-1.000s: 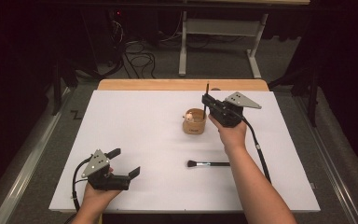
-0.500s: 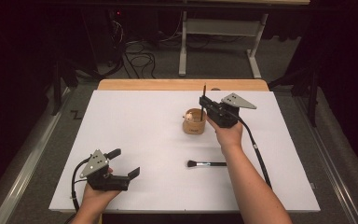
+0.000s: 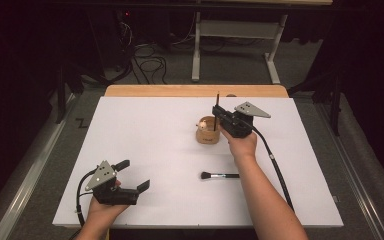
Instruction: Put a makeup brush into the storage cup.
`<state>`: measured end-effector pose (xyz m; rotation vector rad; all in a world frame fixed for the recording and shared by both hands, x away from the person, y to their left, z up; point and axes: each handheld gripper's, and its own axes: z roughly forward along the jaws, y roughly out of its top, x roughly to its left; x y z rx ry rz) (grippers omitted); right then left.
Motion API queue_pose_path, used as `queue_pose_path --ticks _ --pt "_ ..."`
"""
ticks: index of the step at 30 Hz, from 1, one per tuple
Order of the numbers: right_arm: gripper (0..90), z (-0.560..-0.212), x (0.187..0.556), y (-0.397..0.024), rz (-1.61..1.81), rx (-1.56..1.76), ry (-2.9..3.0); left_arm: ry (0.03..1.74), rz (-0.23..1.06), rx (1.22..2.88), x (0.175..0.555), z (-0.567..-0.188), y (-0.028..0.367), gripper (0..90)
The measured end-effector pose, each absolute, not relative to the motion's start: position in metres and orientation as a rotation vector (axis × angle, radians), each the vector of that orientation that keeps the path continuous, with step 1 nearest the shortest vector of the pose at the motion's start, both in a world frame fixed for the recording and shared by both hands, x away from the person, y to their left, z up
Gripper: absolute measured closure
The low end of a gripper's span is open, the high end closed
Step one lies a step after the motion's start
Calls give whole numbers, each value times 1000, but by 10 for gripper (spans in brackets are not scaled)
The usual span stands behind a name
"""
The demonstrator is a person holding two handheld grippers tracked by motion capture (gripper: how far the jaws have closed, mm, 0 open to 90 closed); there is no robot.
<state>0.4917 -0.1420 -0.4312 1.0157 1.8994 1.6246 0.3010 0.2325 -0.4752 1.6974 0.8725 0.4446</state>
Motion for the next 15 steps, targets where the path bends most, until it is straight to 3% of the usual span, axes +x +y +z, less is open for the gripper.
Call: queue_pose_path --ticks 15 --pt "837 -445 495 -142 1577 1076 1923 862 437 1704 301 -475 231 4"
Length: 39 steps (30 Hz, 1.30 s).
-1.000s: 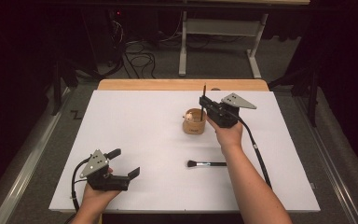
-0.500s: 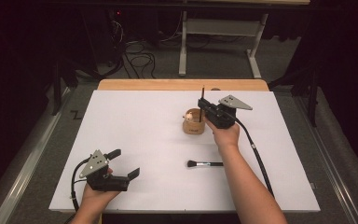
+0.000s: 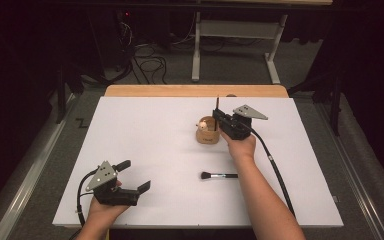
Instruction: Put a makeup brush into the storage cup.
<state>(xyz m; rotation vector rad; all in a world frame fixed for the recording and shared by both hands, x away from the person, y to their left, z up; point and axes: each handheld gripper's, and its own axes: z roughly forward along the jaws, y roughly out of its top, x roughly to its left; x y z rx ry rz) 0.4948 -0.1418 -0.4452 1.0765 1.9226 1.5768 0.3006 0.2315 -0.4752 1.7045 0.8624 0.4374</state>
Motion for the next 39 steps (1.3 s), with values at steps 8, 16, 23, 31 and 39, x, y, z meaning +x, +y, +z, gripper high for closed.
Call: queue_pose_path --ticks 8,16,23,31,39 --pt "441 -444 496 -146 1559 1089 1931 860 430 1706 301 -476 230 4" --pt "254 -440 493 -149 1567 1096 1952 862 433 1713 301 -476 230 4" --pt "140 -434 485 -150 1560 1071 1996 865 437 1720 302 -477 229 4" --pt "42 -437 469 -155 1551 1057 2011 866 442 1716 302 -477 229 4" --pt "4 -438 449 -172 1545 1051 2022 873 449 1714 303 -477 231 4"
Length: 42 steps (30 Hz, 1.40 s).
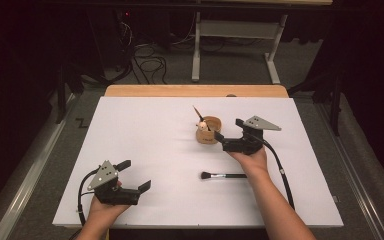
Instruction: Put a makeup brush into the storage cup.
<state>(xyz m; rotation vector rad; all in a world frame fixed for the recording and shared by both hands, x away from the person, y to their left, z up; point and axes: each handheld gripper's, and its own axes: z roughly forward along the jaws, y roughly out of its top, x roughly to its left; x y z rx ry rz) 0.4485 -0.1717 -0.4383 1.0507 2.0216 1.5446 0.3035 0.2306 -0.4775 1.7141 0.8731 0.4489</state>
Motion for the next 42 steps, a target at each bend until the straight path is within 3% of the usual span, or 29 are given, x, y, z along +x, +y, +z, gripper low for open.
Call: queue_pose_path --ticks 42 --pt "3 -463 339 -269 1434 1032 1995 903 467 1698 304 -479 233 0"
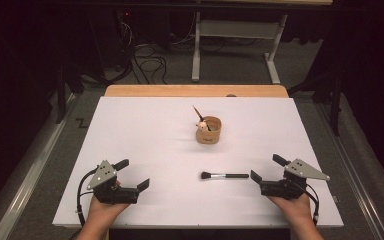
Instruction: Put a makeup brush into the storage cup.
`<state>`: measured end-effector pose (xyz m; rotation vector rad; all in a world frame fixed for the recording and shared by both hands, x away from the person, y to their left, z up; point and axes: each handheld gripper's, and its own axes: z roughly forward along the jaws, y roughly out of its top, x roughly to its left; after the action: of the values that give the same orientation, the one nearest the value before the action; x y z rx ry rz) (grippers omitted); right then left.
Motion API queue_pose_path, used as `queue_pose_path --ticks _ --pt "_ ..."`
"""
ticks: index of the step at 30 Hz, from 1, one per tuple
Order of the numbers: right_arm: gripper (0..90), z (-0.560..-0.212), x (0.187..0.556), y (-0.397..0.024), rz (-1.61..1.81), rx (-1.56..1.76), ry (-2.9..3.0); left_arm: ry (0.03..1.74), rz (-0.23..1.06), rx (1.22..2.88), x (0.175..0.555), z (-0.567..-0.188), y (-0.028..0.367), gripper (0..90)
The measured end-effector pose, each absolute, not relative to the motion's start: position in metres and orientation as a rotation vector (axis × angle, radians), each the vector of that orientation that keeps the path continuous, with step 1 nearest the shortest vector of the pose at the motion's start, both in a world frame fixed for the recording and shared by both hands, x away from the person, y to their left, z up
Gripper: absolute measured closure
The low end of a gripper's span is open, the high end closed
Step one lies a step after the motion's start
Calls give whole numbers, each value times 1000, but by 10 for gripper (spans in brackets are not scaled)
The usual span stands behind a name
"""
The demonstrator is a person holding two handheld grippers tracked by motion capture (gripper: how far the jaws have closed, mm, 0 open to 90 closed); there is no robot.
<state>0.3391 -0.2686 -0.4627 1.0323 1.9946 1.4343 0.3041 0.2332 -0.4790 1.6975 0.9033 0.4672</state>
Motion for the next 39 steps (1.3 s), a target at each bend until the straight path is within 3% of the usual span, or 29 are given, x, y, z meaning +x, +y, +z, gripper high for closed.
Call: queue_pose_path --ticks 9,39 --pt "3 -465 318 -282 1473 1017 1932 913 468 1676 303 -478 236 0" --pt "14 -478 333 -274 1211 1149 2143 900 454 1664 304 -477 233 0"
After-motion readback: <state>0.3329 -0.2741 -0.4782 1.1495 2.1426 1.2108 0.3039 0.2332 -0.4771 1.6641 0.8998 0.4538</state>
